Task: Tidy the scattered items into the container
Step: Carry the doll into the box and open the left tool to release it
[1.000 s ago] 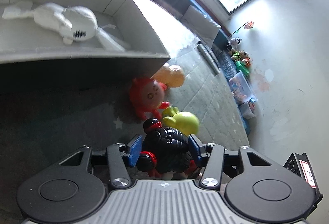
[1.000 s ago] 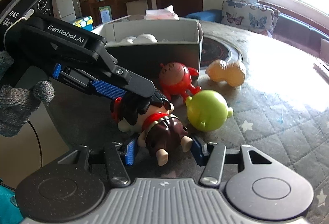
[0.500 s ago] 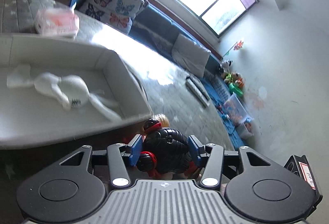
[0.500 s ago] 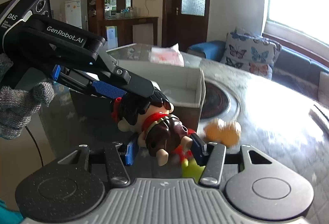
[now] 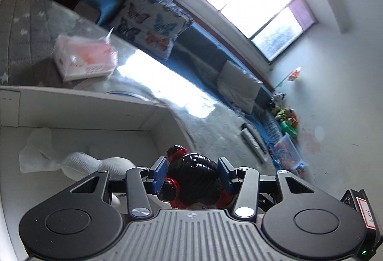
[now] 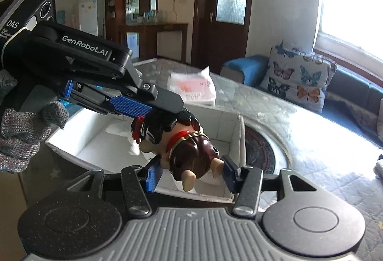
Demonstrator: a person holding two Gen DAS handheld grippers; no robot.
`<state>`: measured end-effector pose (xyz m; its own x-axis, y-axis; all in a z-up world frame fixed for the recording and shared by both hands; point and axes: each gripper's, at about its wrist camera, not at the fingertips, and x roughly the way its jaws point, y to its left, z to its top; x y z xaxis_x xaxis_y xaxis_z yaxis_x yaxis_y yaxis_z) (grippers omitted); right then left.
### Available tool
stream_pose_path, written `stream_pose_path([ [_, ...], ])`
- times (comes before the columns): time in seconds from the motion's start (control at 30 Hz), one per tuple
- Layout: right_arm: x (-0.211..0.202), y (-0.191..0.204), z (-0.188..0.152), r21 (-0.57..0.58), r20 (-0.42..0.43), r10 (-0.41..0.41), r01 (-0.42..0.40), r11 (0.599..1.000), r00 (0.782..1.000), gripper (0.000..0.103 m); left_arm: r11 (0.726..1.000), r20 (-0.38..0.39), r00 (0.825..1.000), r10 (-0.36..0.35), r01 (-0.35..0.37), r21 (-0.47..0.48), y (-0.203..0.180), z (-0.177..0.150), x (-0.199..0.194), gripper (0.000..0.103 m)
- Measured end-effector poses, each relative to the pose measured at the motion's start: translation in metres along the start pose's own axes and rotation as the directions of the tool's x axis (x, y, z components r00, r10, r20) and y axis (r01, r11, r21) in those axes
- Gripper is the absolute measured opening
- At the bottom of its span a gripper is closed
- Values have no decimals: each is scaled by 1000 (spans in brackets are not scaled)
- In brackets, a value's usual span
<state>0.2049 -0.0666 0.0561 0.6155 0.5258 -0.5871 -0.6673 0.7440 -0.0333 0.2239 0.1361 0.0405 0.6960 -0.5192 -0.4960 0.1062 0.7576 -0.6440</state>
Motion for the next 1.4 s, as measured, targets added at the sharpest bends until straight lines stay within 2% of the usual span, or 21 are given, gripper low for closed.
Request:
stream_pose_path([
  [0.2, 33, -7, -1, -16, -81, 30, -31, 999, 996, 53, 998, -26, 1000, 12, -14, -62, 24, 1, 20, 50],
  [0.37, 51, -5, -2, -56, -137, 11, -19, 998, 990, 54, 997, -46, 998, 37, -39, -61, 32, 0, 32, 48],
  [0.53, 59, -7, 1, -90, -137, -23, 10, 996, 990, 54, 995, -69, 994, 86, -89, -44, 35, -4, 45, 43],
  [0.7, 56, -7, 2, -88, -125, -13, 2, 996, 992, 54, 995, -73, 993, 91, -93, -34, 31, -7, 49, 42],
  [0.97, 16, -10, -1, -38, -30, -18, 17, 999, 999, 56, 990, -57, 989, 137, -138, -12, 19, -10, 39, 42],
  [1.1, -7, -12, -11, -5, 11, -27, 27, 1000, 1000, 68, 984, -17, 985, 172, -171, 46, 1, -16, 27, 42],
  [1.33, -38, -8, -41, 20, 23, -52, 52, 998, 998, 78, 977, 41, 983, 178, -181, 110, -28, -35, 3, 42],
  [1.4, -45, -5, -50, 23, 25, -54, 53, 998, 998, 79, 975, 51, 983, 179, -184, 127, -36, -41, -3, 42],
])
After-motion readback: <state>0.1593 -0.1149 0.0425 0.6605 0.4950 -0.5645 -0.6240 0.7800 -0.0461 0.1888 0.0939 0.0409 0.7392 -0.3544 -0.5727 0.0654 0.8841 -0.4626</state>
